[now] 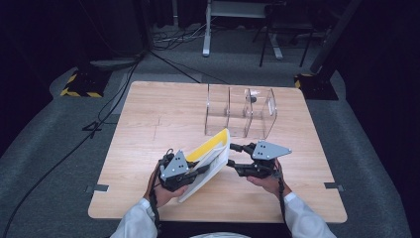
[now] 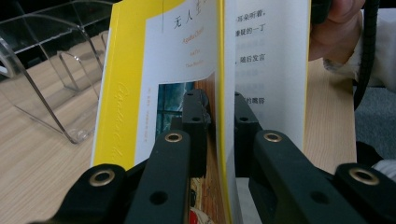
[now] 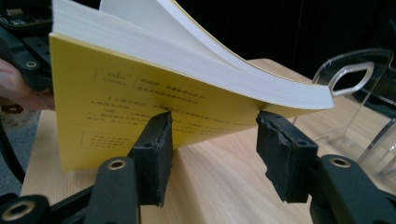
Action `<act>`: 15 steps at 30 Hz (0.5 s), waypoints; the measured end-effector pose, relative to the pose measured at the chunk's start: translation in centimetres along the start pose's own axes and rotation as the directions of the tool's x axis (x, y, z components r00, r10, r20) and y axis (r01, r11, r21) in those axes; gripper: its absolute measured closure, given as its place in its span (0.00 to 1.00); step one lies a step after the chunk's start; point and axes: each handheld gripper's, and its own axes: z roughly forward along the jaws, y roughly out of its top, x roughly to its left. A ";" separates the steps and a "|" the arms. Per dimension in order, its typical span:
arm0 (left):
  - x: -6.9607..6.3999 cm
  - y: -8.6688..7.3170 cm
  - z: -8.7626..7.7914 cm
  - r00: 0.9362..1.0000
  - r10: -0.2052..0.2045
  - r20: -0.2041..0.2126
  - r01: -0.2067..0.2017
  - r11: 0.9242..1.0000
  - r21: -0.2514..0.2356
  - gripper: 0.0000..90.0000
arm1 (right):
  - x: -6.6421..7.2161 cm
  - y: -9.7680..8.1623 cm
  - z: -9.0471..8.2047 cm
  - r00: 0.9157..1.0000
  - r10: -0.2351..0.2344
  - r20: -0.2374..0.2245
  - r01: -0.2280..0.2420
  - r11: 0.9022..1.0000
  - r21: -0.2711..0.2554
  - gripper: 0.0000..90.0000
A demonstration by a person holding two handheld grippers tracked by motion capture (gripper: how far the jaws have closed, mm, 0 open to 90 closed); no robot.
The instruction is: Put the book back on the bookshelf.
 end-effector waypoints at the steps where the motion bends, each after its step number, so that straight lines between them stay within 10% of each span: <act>1: 0.0 -0.1 -0.2 1.000 -0.005 -0.002 0.005 1.000 -0.008 0.90 | 0.1 0.2 0.0 1.000 -0.007 0.001 0.007 1.000 0.002 0.52; 15: -0.5 -3.3 -5.8 0.996 -0.081 -0.043 0.081 0.997 -0.002 0.85 | 5.0 4.0 3.7 0.986 -0.147 -0.080 0.146 0.989 -0.017 0.52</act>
